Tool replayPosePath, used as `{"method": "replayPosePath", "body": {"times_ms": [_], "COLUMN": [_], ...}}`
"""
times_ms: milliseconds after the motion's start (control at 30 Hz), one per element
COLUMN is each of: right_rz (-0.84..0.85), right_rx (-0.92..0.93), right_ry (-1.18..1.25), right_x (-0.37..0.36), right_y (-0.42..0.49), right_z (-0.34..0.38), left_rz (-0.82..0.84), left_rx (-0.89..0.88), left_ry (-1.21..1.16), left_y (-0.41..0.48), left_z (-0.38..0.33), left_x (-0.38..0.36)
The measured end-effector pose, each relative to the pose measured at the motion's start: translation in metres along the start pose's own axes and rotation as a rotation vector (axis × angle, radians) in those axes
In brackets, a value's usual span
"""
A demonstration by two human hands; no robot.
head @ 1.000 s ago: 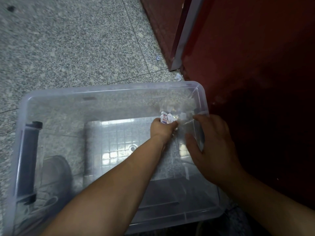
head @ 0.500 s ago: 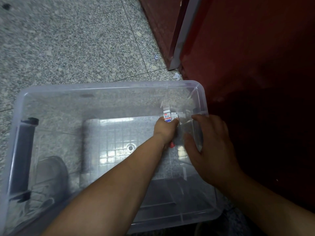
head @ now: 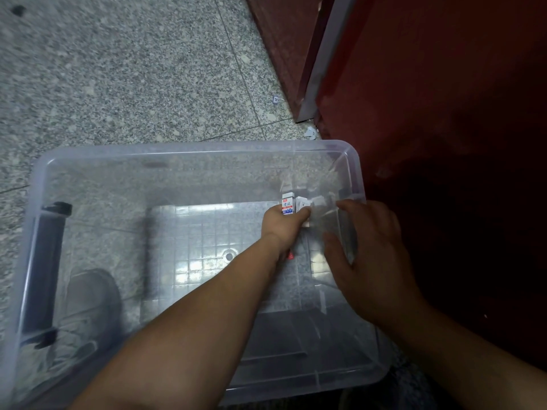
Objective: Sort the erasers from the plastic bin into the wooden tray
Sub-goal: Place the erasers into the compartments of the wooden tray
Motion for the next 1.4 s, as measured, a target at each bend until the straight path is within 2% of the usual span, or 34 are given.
{"method": "replayPosePath", "body": {"times_ms": [200, 400, 533, 600, 700, 800, 867, 967, 1067, 1133, 1233, 1400], "right_rz": [0.007, 0.061, 0.200, 0.162, 0.112, 0.199, 0.213, 0.097, -0.049, -0.166, -0.334, -0.541], "right_rx": [0.006, -0.039, -0.071, -0.067, -0.062, -0.047, 0.011, 0.079, 0.079, 0.064, -0.037, -0.316], "right_ry": [-0.012, -0.039, -0.150, -0.170, -0.085, 0.154, 0.229, 0.234, 0.240, 0.275, 0.382, 0.716], "right_x": [-0.001, -0.001, 0.013, 0.032, 0.076, 0.129, 0.169, 0.224, 0.265, 0.288, 0.315, 0.350], "right_y": [0.000, -0.002, -0.002, -0.006, -0.021, -0.053, -0.081, -0.122, -0.162, -0.191, -0.233, -0.292], "right_z": [-0.003, -0.002, 0.011, 0.023, 0.052, 0.085, 0.104, 0.115, 0.110, 0.103, 0.081, 0.026], "left_rz": [0.093, 0.119, 0.133, 0.141, 0.141, 0.191, 0.250, 0.354, 0.495, 0.583, 0.659, 0.689], "left_rx": [0.064, -0.003, -0.065, -0.087, -0.107, -0.137, -0.154, -0.172, -0.133, -0.092, -0.093, -0.183], "left_ry": [-0.106, -0.142, -0.120, -0.095, -0.108, -0.157, -0.182, -0.253, -0.345, -0.321, -0.229, -0.164], "left_y": [-0.010, -0.055, -0.105, -0.131, -0.176, -0.229, -0.267, -0.326, -0.390, -0.427, -0.470, -0.511], "left_z": [-0.005, -0.026, -0.064, -0.085, -0.117, -0.150, -0.169, -0.191, -0.200, -0.196, -0.185, -0.167], "left_x": [0.014, 0.046, 0.070, 0.080, 0.084, 0.071, 0.056, 0.022, -0.021, -0.048, -0.088, -0.142]}}
Point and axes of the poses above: each hand's wrist, its own y-axis towards the middle knuckle, its own x-axis out of the back of the hand, z = x × y, the point moved 2 cm from there along y, towards the middle knuckle, and after that the axes turned 3 degrees about -y, right-handed, at the moved point
